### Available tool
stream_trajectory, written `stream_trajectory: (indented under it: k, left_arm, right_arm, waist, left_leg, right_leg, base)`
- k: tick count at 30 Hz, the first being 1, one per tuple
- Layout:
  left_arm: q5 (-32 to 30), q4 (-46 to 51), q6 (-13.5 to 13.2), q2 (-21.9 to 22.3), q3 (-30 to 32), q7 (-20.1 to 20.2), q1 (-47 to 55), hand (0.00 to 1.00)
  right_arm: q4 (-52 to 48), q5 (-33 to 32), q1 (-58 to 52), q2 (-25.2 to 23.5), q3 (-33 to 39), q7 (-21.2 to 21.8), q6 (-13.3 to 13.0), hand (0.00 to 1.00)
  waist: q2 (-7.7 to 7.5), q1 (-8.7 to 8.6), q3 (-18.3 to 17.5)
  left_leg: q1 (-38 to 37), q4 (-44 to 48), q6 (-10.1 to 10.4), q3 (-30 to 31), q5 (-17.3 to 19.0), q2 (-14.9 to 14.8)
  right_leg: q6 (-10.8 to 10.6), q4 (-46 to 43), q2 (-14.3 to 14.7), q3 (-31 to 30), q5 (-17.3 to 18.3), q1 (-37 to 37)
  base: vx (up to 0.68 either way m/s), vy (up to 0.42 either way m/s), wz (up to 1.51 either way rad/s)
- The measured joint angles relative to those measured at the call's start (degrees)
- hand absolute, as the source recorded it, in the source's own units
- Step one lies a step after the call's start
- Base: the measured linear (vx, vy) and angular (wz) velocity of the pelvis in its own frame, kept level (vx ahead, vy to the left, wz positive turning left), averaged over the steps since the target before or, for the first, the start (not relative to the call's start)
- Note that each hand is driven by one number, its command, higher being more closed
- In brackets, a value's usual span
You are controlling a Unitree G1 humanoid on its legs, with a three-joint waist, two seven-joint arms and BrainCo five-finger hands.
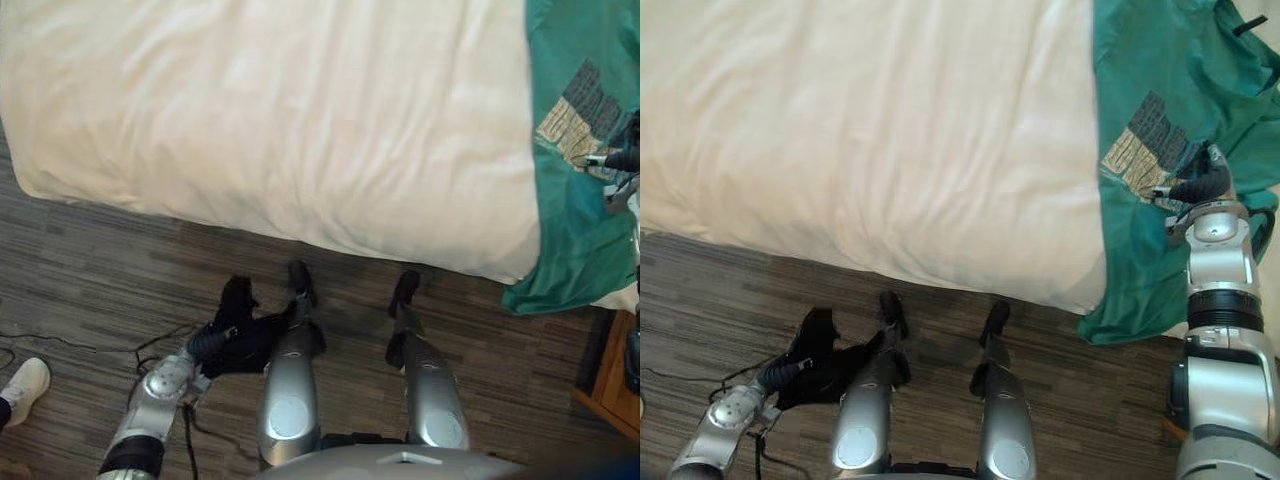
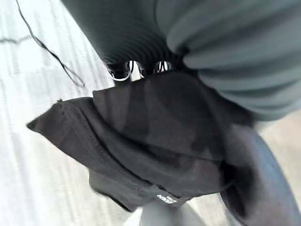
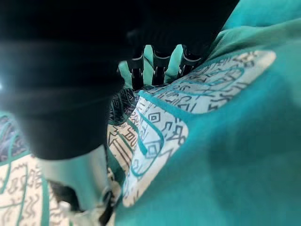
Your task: Tidy the bed and pick cloth on bed and put in laundry
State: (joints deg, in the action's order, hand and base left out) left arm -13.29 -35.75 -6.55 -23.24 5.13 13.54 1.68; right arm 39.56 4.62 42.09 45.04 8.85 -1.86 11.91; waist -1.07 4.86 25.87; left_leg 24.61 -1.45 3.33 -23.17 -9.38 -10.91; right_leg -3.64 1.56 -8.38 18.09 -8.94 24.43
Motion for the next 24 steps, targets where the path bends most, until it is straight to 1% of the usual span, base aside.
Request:
stream_trajectory:
  k: [2,3,4,5,6,7,8,9,10,11,12,13,14,15,17,18,19,20,22,23,24]
  left_arm:
    - [-1.56,-0.44,-0.68,1.77,-0.04,-1.29,-0.61,1.00]
    - [-1.91,-0.44,-0.64,3.04,-0.12,-2.21,-0.75,1.00]
    - [-1.91,-0.44,-0.58,3.54,-0.14,-2.60,-0.75,1.00]
    - [-1.91,-0.41,-0.36,4.57,-0.17,-3.11,-0.83,1.00]
    - [-1.89,-0.34,-0.28,5.44,-0.53,-3.89,-0.89,1.00]
    - [-1.89,-0.29,-0.23,5.86,-0.66,-4.16,-0.89,1.00]
    - [-1.88,-0.29,0.15,6.73,-0.77,-4.87,-0.91,1.00]
    - [-1.87,-0.28,0.41,7.20,-0.85,-5.17,-0.93,1.00]
    - [-1.86,-0.08,0.97,7.75,-1.17,-5.28,-0.93,1.00]
    - [-1.85,0.12,1.46,8.22,-1.99,-5.45,-0.97,1.00]
    - [-1.84,0.23,1.62,8.35,-2.56,-5.65,-0.97,1.00]
    - [-1.84,0.33,2.21,9.00,-3.45,-6.38,-0.99,1.00]
    - [-1.84,0.58,2.66,9.55,-3.95,-6.71,-0.99,1.00]
    - [-1.84,0.99,3.60,9.82,-5.48,-7.43,-0.98,1.00]
    - [-1.68,0.98,4.78,10.31,-6.09,-7.71,-0.93,1.00]
    - [-1.49,0.90,5.41,10.37,-7.20,-7.79,-0.77,1.00]
    - [-1.46,0.87,5.51,10.48,-7.42,-7.80,-0.55,1.00]
    - [-1.45,0.49,5.67,11.02,-7.53,-8.11,0.01,1.00]
    - [-1.45,-0.61,5.99,11.86,-8.30,-9.05,0.82,1.00]
    - [-1.56,-2.23,6.46,12.67,-9.62,-9.46,1.08,1.00]
    - [-1.58,-4.68,7.23,13.52,-9.75,-10.20,0.97,1.00]
  right_arm:
    - [-0.98,-0.25,-0.01,0.03,0.62,0.15,-0.15,1.00]
    - [-1.61,-1.55,-0.05,-0.19,0.83,0.14,-0.49,1.00]
    - [-1.77,-2.15,-0.05,-0.43,0.87,0.14,-0.87,1.00]
    - [-2.49,-3.00,-0.45,-1.44,1.63,0.13,-1.80,1.00]
    - [-3.26,-4.21,-1.44,-2.33,1.85,0.04,-3.23,1.00]
    - [-3.71,-5.02,-2.02,-2.74,1.85,-0.12,-4.01,1.00]
    - [-4.07,-6.25,-2.84,-4.03,1.96,-0.55,-5.91,1.00]
    - [-4.22,-6.83,-3.39,-4.77,1.96,-0.74,-6.78,1.00]
    - [-4.92,-7.91,-4.83,-6.56,1.97,-1.10,-8.22,1.00]
    - [-5.09,-9.19,-6.25,-8.45,1.98,-1.74,-10.20,1.00]
    - [-5.16,-9.98,-6.96,-9.33,1.98,-2.06,-11.14,1.00]
    - [-5.52,-10.51,-8.44,-11.25,1.98,-2.91,-12.80,1.00]
    - [-6.02,-11.48,-9.77,-12.57,1.98,-3.28,-13.77,1.00]
    - [-6.34,-12.28,-11.99,-14.65,1.98,-4.28,-15.57,1.00]
    - [-6.51,-12.97,-14.14,-16.98,2.20,-5.33,-16.81,1.00]
    - [-6.47,-14.34,-16.59,-18.96,2.52,-5.69,-17.79,1.00]
    - [-6.47,-14.66,-17.80,-19.71,2.61,-5.80,-18.22,1.00]
    - [-6.18,-14.85,-20.21,-21.12,2.62,-5.95,-19.31,1.00]
    - [-5.46,-15.44,-23.30,-23.29,2.60,-5.96,-20.49,1.00]
    - [-3.96,-16.81,-25.28,-25.00,2.52,-5.89,-21.51,1.00]
    - [-2.33,-16.80,-26.85,-26.57,2.26,-5.35,-22.24,1.00]
  waist:
    - [-0.06,-0.14,-0.03]
    - [-0.06,-0.35,-0.03]
    - [-0.06,-0.51,-0.03]
    - [-0.07,-0.70,-0.04]
    - [-0.08,-0.72,-0.04]
    - [-0.07,-0.74,-0.04]
    - [-0.07,-0.88,-0.05]
    - [-0.06,-0.92,-0.05]
    - [-0.07,-0.92,-0.06]
    - [-0.06,-0.93,-0.08]
    - [-0.04,-1.00,-0.08]
    - [0.04,-1.17,-0.13]
    - [0.09,-1.39,-0.16]
    - [0.09,-1.62,-0.19]
    - [0.12,-2.12,-0.19]
    - [0.16,-2.18,-0.34]
    - [0.21,-2.21,-0.63]
    - [0.29,-2.36,-1.88]
    - [0.38,-2.47,-4.51]
    - [0.53,-2.70,-6.61]
    - [0.69,-3.42,-8.52]
  left_leg:
    - [0.33,0.03,0.06,-0.28,-0.23,-0.36]
    - [0.29,0.17,0.14,-1.16,-0.31,-0.77]
    - [0.26,0.32,0.15,-1.38,-0.31,-1.00]
    - [0.04,0.59,0.15,-1.50,-0.34,-1.46]
    - [-0.42,0.59,0.30,-1.70,-0.43,-1.86]
    - [-0.69,0.59,0.37,-1.78,-0.52,-2.05]
    - [-1.40,0.54,0.60,-1.96,-0.75,-2.38]
    - [-1.82,0.54,0.66,-2.17,-0.73,-2.57]
    - [-2.98,0.52,0.88,-2.76,-0.64,-3.00]
    - [-4.25,0.34,1.19,-2.85,-0.64,-3.24]
    - [-4.86,0.31,1.30,-2.87,-0.55,-3.32]
    - [-6.15,-0.01,1.41,-2.98,-0.49,-3.37]
    - [-7.07,-0.28,1.51,-2.98,-0.45,-3.35]
    - [-8.55,-0.48,1.81,-2.94,-0.23,-3.33]
    - [-10.31,-0.49,2.00,-2.62,-0.09,-3.20]
    - [-12.30,-0.51,2.33,-2.18,0.15,-3.04]
    - [-13.04,-0.52,2.47,-1.93,0.26,-2.95]
    - [-13.99,-0.57,2.93,-1.57,0.63,-2.82]
    - [-14.91,-1.04,3.10,-1.61,0.78,-2.57]
    - [-16.44,-2.09,3.26,-1.86,0.92,-2.39]
    - [-18.09,-2.76,3.41,-2.13,1.05,-2.21]
  right_leg:
    - [0.29,-1.07,0.09,0.03,0.29,0.97]
    - [0.46,-1.82,0.24,0.03,0.45,1.38]
    - [0.46,-2.05,0.32,0.03,0.49,1.47]
    - [0.65,-2.58,0.34,0.00,0.75,1.60]
    - [0.76,-2.96,0.62,-0.03,1.02,1.59]
    - [0.81,-3.23,0.77,-0.06,1.13,1.59]
    - [0.83,-3.80,1.01,-0.11,1.63,1.42]
    - [0.87,-4.07,1.13,-0.15,1.95,1.20]
    - [0.94,-4.70,1.41,-0.25,2.53,0.65]
    - [1.05,-4.92,1.65,-0.41,2.97,-0.25]
    - [1.03,-4.97,1.74,-0.46,3.22,-0.78]
    - [0.92,-5.09,1.84,-0.54,3.64,-1.81]
    - [0.85,-5.02,1.89,-0.52,3.80,-2.68]
    - [0.72,-4.36,2.01,-0.45,3.92,-4.43]
    - [0.50,-3.34,2.11,-0.03,4.02,-7.02]
    - [0.33,-2.37,2.27,0.23,4.13,-9.65]
    - [0.15,-2.06,2.33,0.30,4.26,-10.63]
    - [-0.21,-1.56,2.34,0.35,4.53,-11.84]
    - [-0.39,-0.70,2.36,0.40,4.65,-12.97]
    - [-0.52,0.16,2.57,0.33,4.70,-14.35]
    - [-0.70,0.77,2.63,0.29,4.72,-16.02]
  base:
    - [-0.03,-0.011,-0.09]
    - [-0.01,-0.021,-0.12]
    - [0.01,-0.029,-0.15]
    - [0.02,-0.032,-0.19]
    - [0.02,-0.038,-0.21]
    - [0.03,-0.047,-0.22]
    - [0.03,-0.039,-0.16]
    - [0.05,-0.047,-0.20]
    - [0.06,-0.045,-0.18]
    - [0.07,-0.046,-0.17]
    - [0.08,-0.040,-0.13]
    - [0.09,-0.028,-0.06]
    - [0.10,-0.023,-0.02]
    - [0.11,-0.017,0.05]
    - [0.10,-0.016,0.10]
    - [0.10,-0.019,0.11]
    - [0.12,-0.021,0.10]
    - [0.08,-0.009,0.05]
    - [0.10,-0.003,0.02]
    - [0.18,0.004,0.00]
    - [0.15,0.004,0.00]
